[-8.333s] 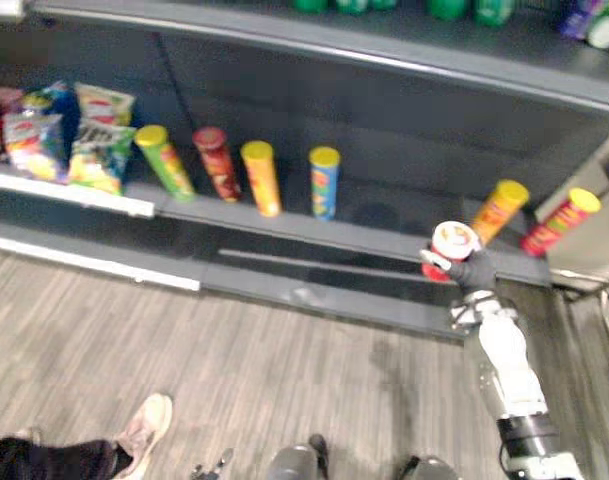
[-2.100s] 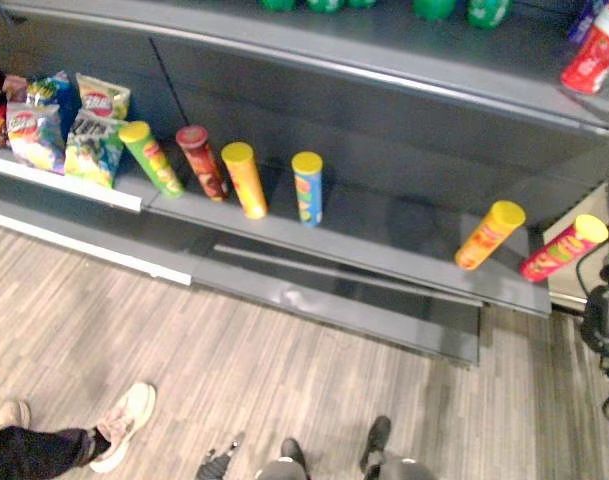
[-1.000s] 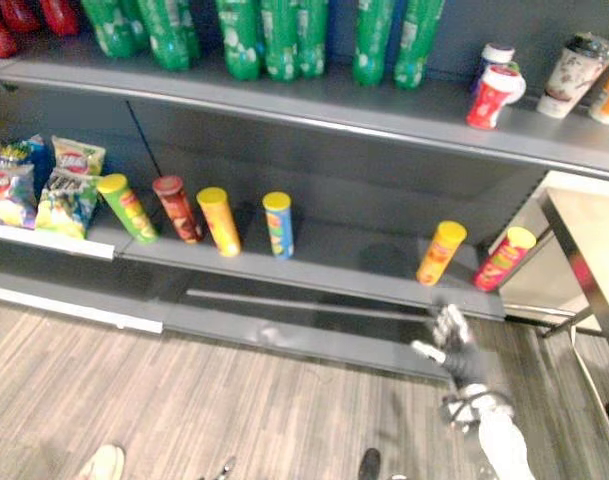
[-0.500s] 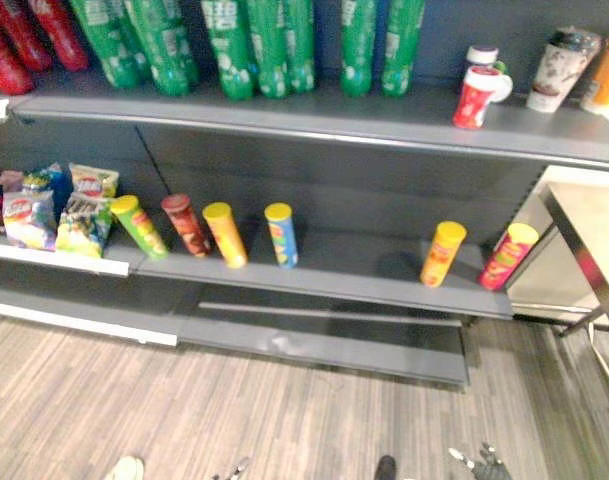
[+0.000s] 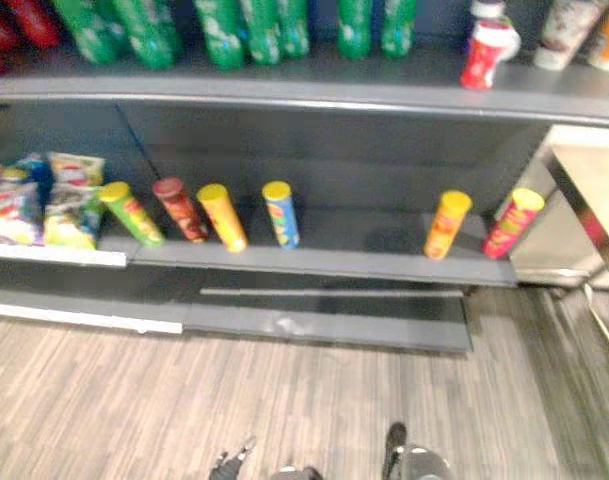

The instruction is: Put the gum and the chips on the shelf.

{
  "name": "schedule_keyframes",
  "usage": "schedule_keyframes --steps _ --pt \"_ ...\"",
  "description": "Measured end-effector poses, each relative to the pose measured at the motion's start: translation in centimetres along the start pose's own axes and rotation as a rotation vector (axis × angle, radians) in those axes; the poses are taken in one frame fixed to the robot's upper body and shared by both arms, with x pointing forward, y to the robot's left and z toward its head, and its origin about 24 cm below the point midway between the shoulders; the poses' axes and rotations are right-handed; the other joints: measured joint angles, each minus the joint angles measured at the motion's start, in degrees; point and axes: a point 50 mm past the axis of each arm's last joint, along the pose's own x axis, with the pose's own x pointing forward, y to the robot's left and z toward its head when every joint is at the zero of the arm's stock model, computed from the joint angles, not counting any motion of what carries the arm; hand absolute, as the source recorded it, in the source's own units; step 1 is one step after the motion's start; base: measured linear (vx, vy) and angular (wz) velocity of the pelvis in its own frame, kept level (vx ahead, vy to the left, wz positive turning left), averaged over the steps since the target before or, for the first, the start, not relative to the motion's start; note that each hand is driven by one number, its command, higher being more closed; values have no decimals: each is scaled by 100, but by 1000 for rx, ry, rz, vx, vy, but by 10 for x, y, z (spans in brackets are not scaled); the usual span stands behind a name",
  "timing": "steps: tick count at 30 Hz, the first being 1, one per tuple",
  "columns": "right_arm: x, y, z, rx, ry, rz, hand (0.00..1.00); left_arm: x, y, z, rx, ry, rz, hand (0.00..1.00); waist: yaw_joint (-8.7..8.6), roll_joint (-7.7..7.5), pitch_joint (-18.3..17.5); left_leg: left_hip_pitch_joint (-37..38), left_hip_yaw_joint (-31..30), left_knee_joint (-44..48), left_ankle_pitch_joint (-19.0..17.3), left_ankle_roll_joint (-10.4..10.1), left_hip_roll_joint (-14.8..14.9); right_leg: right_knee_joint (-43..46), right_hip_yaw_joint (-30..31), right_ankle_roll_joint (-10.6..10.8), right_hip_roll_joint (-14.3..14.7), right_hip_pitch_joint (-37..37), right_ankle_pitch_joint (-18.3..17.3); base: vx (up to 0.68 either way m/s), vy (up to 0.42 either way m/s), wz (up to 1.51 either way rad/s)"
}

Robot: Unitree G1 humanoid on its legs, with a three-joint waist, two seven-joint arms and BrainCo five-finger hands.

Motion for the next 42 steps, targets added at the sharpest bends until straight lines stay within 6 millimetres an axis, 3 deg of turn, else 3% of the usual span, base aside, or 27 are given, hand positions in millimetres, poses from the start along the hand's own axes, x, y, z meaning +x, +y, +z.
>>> schedule_keyframes --steps 2,5,8,11,14,16,20,22,27,30,31,32,33,34,35,38,42 --pt "-1 6 -6 10 25 2 0 1 0 3 -18 -13 4 0 24 -58 92 57 461 -207 49 -76 74 890 -755 -381 -437 14 -315 -174 192 -132" --pt "1 22 -2 -13 20 39 0 1 4 4 -20 -16 10 0 24 -206 89 206 1332 -390 133 -146 92 1420 -1194 -216 -886 391 -684 -62 89 -178" --pt "4 50 10 -39 6 109 0 3 1 14 -20 -48 -7 0 28 -321 45 222 2202 -325 179 -76 79 1026 -1486 -92 -1176 1002 -634 17 -60 -139" --pt "4 88 33 -91 -60 219 0 3 -1 15 -20 -52 -14 0 42 -299 55 226 2888 -25 177 -72 362 191 -1919 16 -957 1106 -664 22 -184 -120" --pt "5 96 46 -143 -105 252 0 2 -5 10 -24 -36 -20 0 54 -229 58 342 3289 173 251 -195 667 -202 -1956 128 -613 1097 -742 24 -274 -82" --pt "6 93 51 -165 -122 247 0 0 -10 6 -33 -21 -28 0 52 -238 52 385 3438 265 318 -301 793 -424 -1897 224 -415 1112 -827 -4 -205 -49" --pt "11 68 54 -198 -126 191 0 0 -16 5 -20 -16 -44 0 3 -109 15 416 3538 265 524 -358 962 -468 -1828 124 -214 1095 -967 -25 -143 -17" --pt "12 55 46 -179 -99 154 0 0 -15 5 -21 -16 -39 0 -65 -115 23 493 3510 385 558 -358 1053 -79 -1844 124 -314 1072 -1251 -21 -112 8" --pt "10 56 38 -152 -78 152 0 1 -8 4 -65 -9 -2 0 -253 -120 32 507 3427 885 553 -364 1378 824 -1781 36 -555 808 -1822 -32 -119 -6" --pt "7 55 28 -113 -52 146 0 0 -6 3 -103 0 12 0 -265 -90 63 742 3453 1808 561 -361 2009 1054 -1479 -83 -379 801 -2260 28 -182 -67" --pt "7 51 24 -112 -44 138 0 0 -5 1 -122 3 18 0 -260 -42 73 833 3289 2243 647 -300 2338 1171 -1225 -159 -238 790 -2392 57 -213 -102" --pt "6 46 20 -107 -35 127 0 -1 -3 2 -155 -7 23 0 -246 -38 87 761 2679 2586 893 4 2548 1212 -952 -249 -88 802 -2485 35 -183 -111" --pt "6 44 18 -107 -31 123 0 -1 -2 3 -171 -17 26 0 -223 -81 103 578 2219 2747 1070 60 2594 1180 -783 -277 -13 831 -2518 39 -198 -122" --pt "6 42 19 -98 -36 116 0 -1 -2 5 -182 -27 20 0 -203 -129 123 197 1096 2922 935 -270 2450 1087 -480 -253 101 806 -2575 46 -184 -127" --pt "7 39 23 -89 -47 105 0 -1 -5 6 -174 -33 3 0 -221 -109 133 -154 206 2972 646 -565 2124 913 -206 -255 210 814 -2546 59 -156 -123" --pt "10 26 26 -93 -42 69 0 -2 -10 7 -168 -49 -24 0 -118 -120 139 -627 -903 2449 457 -724 1305 431 325 -284 484 1026 -2292 87 -119 -118" --pt "12 20 33 -65 -52 42 0 -3 -11 7 -165 -57 -40 0 -86 -154 156 -822 -1633 741 602 -1082 713 273 937 -328 625 1131 -2172 181 -1 -98"
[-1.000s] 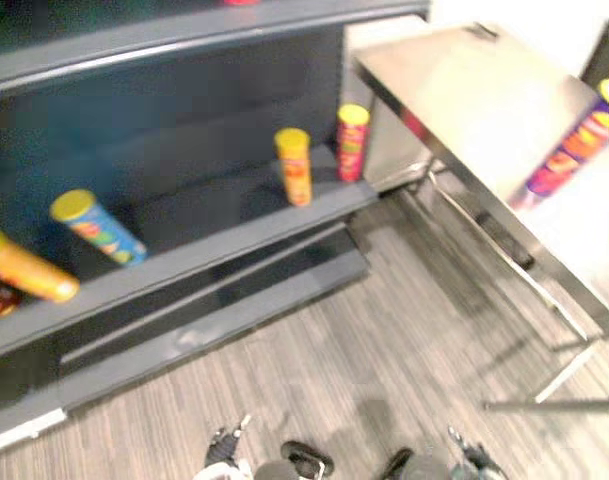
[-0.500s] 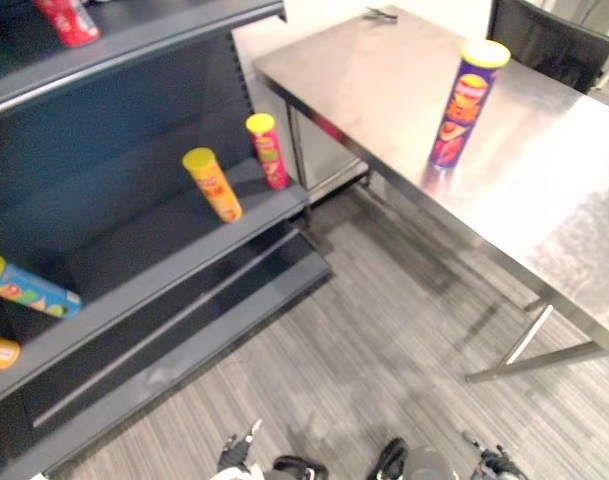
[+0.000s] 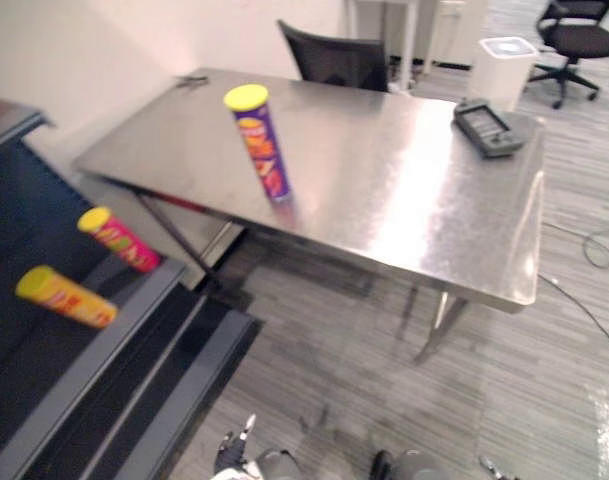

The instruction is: Put the gum and the chips on the shelf.

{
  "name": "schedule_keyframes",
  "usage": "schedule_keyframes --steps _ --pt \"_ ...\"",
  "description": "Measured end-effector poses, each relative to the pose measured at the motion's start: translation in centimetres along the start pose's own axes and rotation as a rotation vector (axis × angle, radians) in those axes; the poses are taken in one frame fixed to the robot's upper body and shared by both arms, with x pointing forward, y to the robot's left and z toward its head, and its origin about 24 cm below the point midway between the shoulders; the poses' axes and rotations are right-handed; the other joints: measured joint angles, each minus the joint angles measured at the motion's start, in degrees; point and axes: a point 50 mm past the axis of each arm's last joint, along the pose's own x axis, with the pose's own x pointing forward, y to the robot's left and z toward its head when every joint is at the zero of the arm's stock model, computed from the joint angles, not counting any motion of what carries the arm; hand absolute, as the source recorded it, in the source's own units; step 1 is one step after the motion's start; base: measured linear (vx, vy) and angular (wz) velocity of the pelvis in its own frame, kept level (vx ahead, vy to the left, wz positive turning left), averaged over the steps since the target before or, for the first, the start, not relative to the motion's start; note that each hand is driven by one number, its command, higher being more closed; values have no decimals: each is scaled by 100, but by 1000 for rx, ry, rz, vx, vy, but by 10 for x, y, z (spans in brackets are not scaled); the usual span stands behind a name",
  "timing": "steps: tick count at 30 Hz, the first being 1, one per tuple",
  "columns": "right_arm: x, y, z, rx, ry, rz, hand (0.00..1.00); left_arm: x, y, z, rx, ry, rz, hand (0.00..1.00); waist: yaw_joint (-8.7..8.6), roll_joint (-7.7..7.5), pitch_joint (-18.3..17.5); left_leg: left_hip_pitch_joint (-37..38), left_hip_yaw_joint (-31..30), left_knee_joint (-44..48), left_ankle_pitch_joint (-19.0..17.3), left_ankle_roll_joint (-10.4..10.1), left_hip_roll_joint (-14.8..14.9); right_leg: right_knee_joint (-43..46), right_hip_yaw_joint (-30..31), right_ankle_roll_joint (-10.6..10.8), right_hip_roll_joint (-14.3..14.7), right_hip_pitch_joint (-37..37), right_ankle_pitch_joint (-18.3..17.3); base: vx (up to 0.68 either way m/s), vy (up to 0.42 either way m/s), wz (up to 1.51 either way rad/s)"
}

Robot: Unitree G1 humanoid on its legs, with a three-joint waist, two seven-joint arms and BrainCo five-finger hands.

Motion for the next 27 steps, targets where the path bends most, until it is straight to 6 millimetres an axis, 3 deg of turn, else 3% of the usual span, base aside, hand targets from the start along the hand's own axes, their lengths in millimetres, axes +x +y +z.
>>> schedule_keyframes --steps 2,5,6,10,11,14,17,21,26,27 --pt "1 -1 4 25 -15 -9 0 0 0 -1 1 3 -3 0 4 0 0 11 -280 -712 218 -19 -195 -93 268 73 -2 90 35 264 129 -76" --pt "1 -6 3 55 -13 -29 0 -1 -1 -4 11 15 -7 0 24 36 -16 216 -672 -1544 871 6 -465 -233 608 370 -3 332 5 306 295 -56" --pt "-2 -2 -6 72 11 -23 0 1 3 -1 21 14 0 0 38 -74 -71 346 -713 -1642 1138 152 -706 -286 743 575 -182 429 -1 257 316 -37" --pt "-7 6 -23 113 57 -17 0 3 9 5 80 3 3 0 87 -341 -168 411 -488 -1766 909 365 -1081 -692 765 959 -573 484 255 201 258 -19" --pt "-7 6 -24 116 61 -17 0 4 8 6 87 4 1 0 132 -368 -188 422 -401 -1759 879 409 -1134 -777 810 990 -630 483 381 119 225 -32" --pt "-5 11 -18 134 50 -9 0 2 12 2 103 17 7 0 146 -206 -204 602 -10 -1859 799 468 -1151 -1027 987 1017 -662 460 871 75 185 -58" --pt "-5 9 -19 146 55 -23 0 0 17 -5 143 38 13 0 136 -97 -276 788 176 -2043 789 472 -1191 -1132 1006 1038 -686 436 1024 15 93 -52" --pt "-6 2 -21 161 62 -49 0 0 16 -8 158 48 13 0 138 -92 -419 811 169 -2369 864 508 -1352 -1412 743 1038 -771 384 1022 -36 25 -17" --pt "-5 -30 -14 308 38 -181 0 -3 23 -13 177 65 30 0 136 -26 -566 891 24 -2709 1097 595 -1525 -1587 382 1028 -845 509 1008 -55 21 17" --pt "-4 -47 -7 383 14 -258 0 -5 28 -17 171 77 44 0 132 -38 -630 903 -10 -2723 1091 590 -1562 -1595 309 1017 -847 559 997 -54 27 19"
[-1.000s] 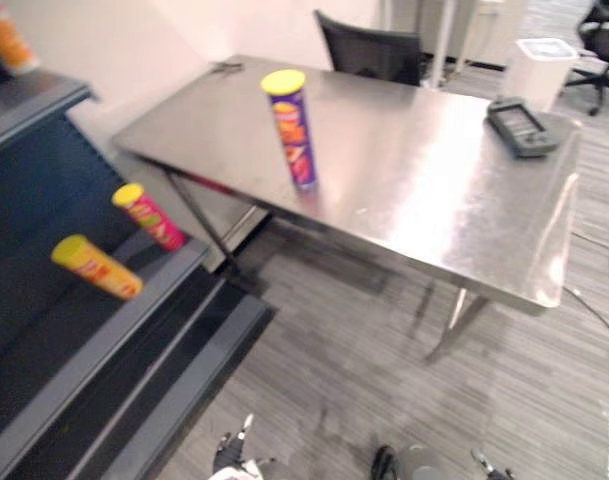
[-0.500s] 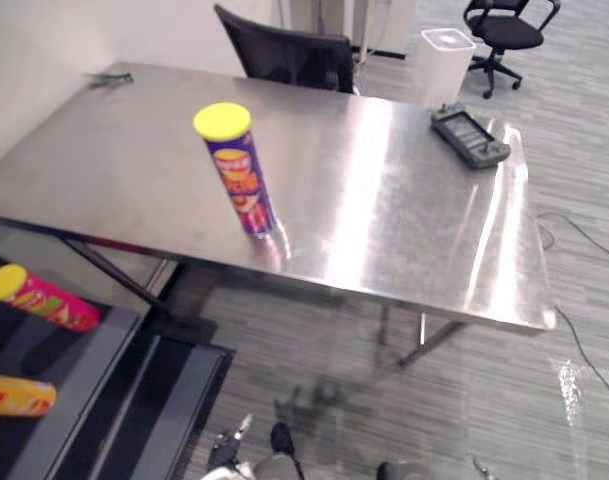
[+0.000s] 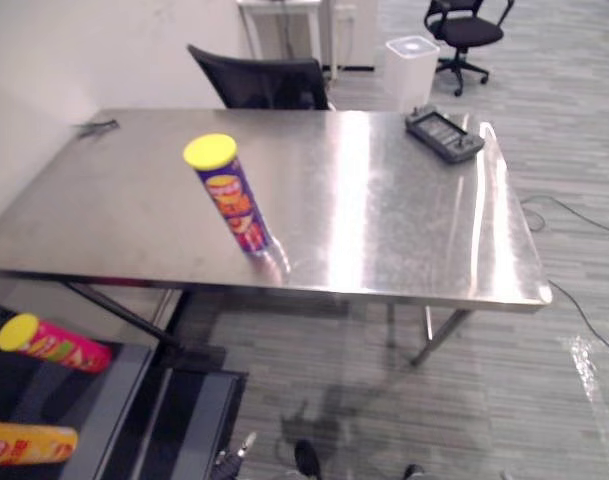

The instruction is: Put the gum and the chips on the shelf.

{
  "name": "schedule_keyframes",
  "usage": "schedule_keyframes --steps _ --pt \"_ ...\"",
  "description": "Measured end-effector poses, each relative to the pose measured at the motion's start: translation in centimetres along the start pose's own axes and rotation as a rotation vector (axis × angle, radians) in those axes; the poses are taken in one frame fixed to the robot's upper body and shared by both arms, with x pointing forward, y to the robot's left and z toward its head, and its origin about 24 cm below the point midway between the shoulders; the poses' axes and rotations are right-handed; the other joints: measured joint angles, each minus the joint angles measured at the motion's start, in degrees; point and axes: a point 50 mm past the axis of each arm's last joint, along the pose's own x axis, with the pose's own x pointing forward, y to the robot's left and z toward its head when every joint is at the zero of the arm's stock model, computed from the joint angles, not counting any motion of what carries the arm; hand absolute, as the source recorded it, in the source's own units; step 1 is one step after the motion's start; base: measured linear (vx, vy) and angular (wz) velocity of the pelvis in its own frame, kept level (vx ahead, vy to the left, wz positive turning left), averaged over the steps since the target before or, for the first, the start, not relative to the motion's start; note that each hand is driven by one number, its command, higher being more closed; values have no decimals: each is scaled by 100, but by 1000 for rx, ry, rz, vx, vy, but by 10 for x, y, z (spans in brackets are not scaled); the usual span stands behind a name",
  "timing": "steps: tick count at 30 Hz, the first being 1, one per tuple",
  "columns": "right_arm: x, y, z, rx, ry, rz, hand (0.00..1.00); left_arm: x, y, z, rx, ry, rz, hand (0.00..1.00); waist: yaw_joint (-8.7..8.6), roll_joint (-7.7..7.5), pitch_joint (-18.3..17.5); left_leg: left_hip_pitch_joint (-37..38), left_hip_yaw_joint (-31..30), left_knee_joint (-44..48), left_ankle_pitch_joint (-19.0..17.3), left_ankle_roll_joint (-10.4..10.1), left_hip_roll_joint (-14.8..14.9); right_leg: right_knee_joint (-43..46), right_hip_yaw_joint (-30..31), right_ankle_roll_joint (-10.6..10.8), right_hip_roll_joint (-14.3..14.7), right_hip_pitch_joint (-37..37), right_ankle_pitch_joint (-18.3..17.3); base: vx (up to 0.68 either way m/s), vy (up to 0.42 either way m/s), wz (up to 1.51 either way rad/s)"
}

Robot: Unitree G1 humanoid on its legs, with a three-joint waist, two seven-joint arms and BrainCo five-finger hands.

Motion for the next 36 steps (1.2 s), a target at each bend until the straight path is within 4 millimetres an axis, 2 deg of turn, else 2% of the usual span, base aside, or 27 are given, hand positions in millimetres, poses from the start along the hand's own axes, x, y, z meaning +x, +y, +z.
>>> schedule_keyframes --steps 1,3,4,5,7,8,9,11,12,14,15,17,18,19,20,21,24,28,30,36 --pt "2 -4 7 28 -12 -23 0 -1 3 -3 -1 9 6 0 -13 -40 -23 -16 -8 -1 -13 -16 -11 -4 -25 -1 -7 0 0 -43 41 17" --pt "9 -13 39 150 -80 -84 0 -4 9 -11 -15 30 27 0 -18 -41 -116 -24 -12 -1 -12 -14 -48 -29 -43 -1 -46 -1 1 -26 57 6" --pt "12 -11 60 225 -125 -103 0 -5 13 -14 -24 38 40 0 -24 -48 -164 -47 -11 -2 -11 -13 -62 -70 -45 -3 -55 -2 4 -24 51 2" --pt "13 -11 71 252 -150 -110 0 -5 14 -15 -26 40 44 0 -32 -52 -197 -73 -15 -2 -9 -11 -68 -90 -53 -5 -59 -14 6 -13 42 5" --pt "13 -4 111 299 -256 -96 0 -6 15 -18 -27 45 46 0 -66 -82 -224 -105 -47 -1 1 2 -90 -78 -66 6 -75 -45 16 0 37 7" --pt "10 7 135 320 -330 -74 0 -7 17 -20 -26 51 50 0 -143 -120 -250 -119 -86 -1 9 14 -103 -78 -80 31 -78 -46 34 13 27 7" --pt "7 13 149 330 -373 -61 0 -8 18 -22 -24 56 53 0 -190 -137 -266 -130 -109 -1 11 16 -115 -78 -94 42 -81 -48 41 29 25 8" --pt "-14 35 206 327 -589 -2 0 -9 19 -24 -7 58 49 0 -268 -196 -347 -212 -143 1 18 27 -140 -77 -107 33 -72 -101 101 48 24 7" --pt "-21 43 219 325 -645 18 0 -9 20 -24 -5 59 51 0 -294 -211 -349 -217 -143 1 18 28 -144 -77 -106 33 -72 -104 102 57 17 4" --pt "-55 70 265 304 -856 98 0 -9 23 -24 16 57 49 0 -305 -281 -380 -228 -153 2 14 33 -152 -77 -109 33 -70 -108 102 55 11 1" --pt "-64 76 274 285 -907 114 0 -9 24 -23 22 56 49 0 -306 -297 -392 -238 -161 2 14 34 -153 -77 -116 32 -69 -111 102 56 5 3" --pt "-107 105 304 256 -1102 212 0 -8 23 -20 31 42 41 0 -269 -302 -411 -252 -195 6 17 39 -165 -96 -158 29 -82 -119 100 55 5 6" --pt "-123 114 312 246 -1172 252 0 -8 23 -19 34 36 36 0 -259 -307 -411 -263 -228 9 40 73 -176 -97 -193 23 -88 -116 96 45 8 10" --pt "-133 121 317 240 -1214 279 0 -8 23 -18 36 32 34 0 -247 -298 -416 -269 -255 11 45 81 -186 -98 -215 13 -94 -111 91 46 12 14" --pt "-159 136 324 235 -1308 351 0 -8 22 -16 37 26 29 0 -175 -289 -423 -285 -284 13 50 87 -199 -105 -266 13 -106 -106 90 45 15 10" --pt "-168 142 326 241 -1339 384 0 -8 22 -16 36 24 27 0 -134 -295 -419 -286 -288 13 51 90 -203 -110 -272 13 -109 -105 90 43 15 9" --pt "-212 184 320 174 -1448 601 0 -8 22 -16 36 24 22 0 36 -321 -408 -288 -343 22 57 98 -225 -116 -390 13 -124 -69 91 36 13 8" --pt "-242 228 293 -15 -1481 867 0 -8 21 -17 41 24 15 0 233 -328 -402 -292 -476 20 67 113 -244 -174 -553 15 -142 37 92 32 3 18" --pt "-253 250 271 -94 -1441 1032 0 -9 20 -18 41 23 9 0 344 -328 -393 -292 -557 14 70 117 -261 -188 -647 16 -146 95 92 22 6 18" --pt "-277 285 230 -178 -1354 1287 0 -10 21 -19 40 26 8 0 461 -325 -277 -285 -700 -3 77 127 -318 -200 -852 20 -173 206 90 9 11 14"
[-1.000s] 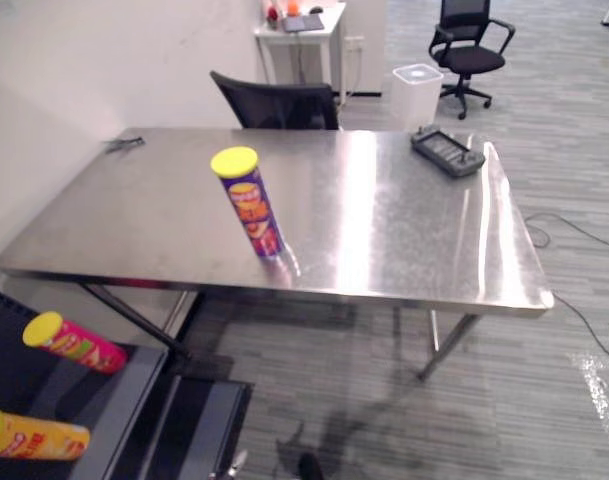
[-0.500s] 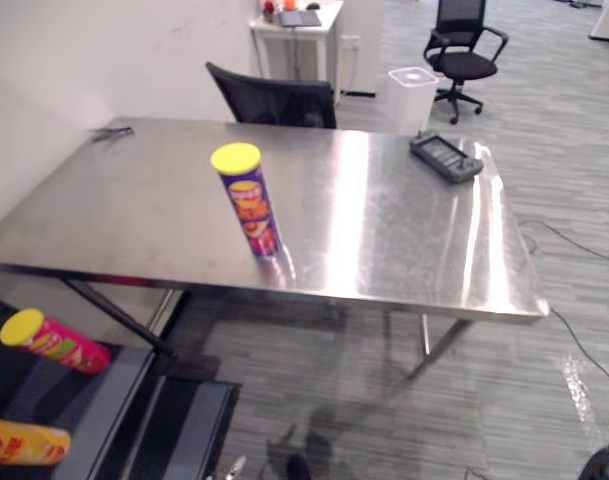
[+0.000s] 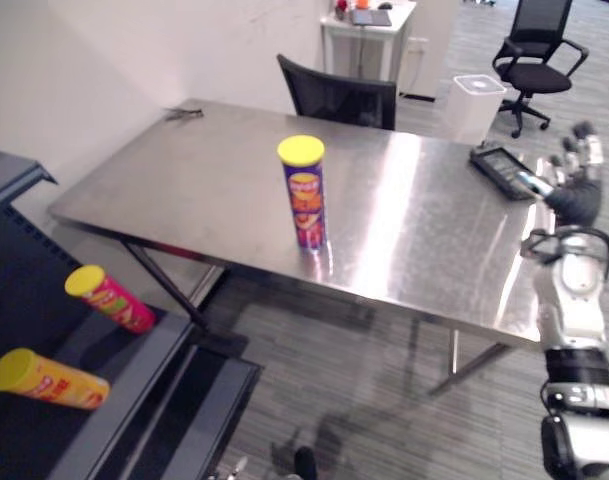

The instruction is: Put the gum and the chips on the shelf.

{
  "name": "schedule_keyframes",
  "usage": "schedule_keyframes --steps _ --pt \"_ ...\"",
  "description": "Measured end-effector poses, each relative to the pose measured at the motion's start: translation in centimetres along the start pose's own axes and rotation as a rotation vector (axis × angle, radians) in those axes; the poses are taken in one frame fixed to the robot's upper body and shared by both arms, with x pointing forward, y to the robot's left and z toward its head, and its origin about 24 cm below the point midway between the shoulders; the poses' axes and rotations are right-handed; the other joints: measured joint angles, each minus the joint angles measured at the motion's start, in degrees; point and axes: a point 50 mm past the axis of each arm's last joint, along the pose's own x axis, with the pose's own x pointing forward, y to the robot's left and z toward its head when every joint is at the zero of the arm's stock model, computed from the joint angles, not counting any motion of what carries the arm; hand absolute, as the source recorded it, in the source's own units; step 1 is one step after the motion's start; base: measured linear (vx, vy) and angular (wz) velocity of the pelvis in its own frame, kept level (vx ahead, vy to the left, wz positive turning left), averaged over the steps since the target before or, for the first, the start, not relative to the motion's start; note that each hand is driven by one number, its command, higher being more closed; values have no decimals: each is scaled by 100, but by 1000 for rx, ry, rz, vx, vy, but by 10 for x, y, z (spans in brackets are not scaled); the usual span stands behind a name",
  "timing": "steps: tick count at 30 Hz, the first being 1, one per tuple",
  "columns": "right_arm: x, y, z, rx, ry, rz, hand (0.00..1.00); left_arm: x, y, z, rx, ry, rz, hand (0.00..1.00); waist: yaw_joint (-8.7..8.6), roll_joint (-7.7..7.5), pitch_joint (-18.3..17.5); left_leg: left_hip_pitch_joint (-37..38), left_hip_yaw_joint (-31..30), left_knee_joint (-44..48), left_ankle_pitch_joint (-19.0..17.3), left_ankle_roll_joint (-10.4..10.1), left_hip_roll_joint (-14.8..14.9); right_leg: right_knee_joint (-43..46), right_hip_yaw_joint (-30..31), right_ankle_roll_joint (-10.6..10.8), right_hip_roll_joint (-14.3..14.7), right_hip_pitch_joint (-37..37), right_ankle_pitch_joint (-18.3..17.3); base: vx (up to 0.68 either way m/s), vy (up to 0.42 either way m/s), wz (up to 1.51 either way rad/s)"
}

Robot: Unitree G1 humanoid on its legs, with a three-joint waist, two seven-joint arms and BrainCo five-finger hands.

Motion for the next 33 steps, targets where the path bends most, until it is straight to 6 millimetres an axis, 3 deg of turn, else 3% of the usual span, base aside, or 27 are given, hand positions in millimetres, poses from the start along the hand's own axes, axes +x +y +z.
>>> schedule_keyframes --steps 5,12,20,25,33 --pt "-2 42 -8 14 37 187 0 0 0 1 0 -4 -1 0 143 -7 164 -15 -148 -1 14 20 -44 -18 -178 5 -14 89 -4 9 14 15" --pt "0 76 -15 55 81 295 0 -1 0 0 -2 -7 8 0 233 -16 229 -49 -274 0 35 51 -71 -22 -325 7 -12 146 -3 26 6 11" --pt "-5 94 -27 121 150 338 0 -1 0 1 -2 -8 8 0 252 -11 351 -55 -367 -1 43 62 -66 -22 -444 8 12 197 -4 11 -1 5" --pt "-4 103 -39 118 228 363 0 0 -2 4 -6 -21 2 0 362 -14 367 -130 -374 0 54 75 -61 -32 -451 8 20 139 -4 0 0 0" --pt "17 115 -26 124 196 362 0 1 -4 9 -14 -36 1 0 502 -45 461 -214 -389 38 121 97 1 2 -435 24 68 75 20 14 -3 3"
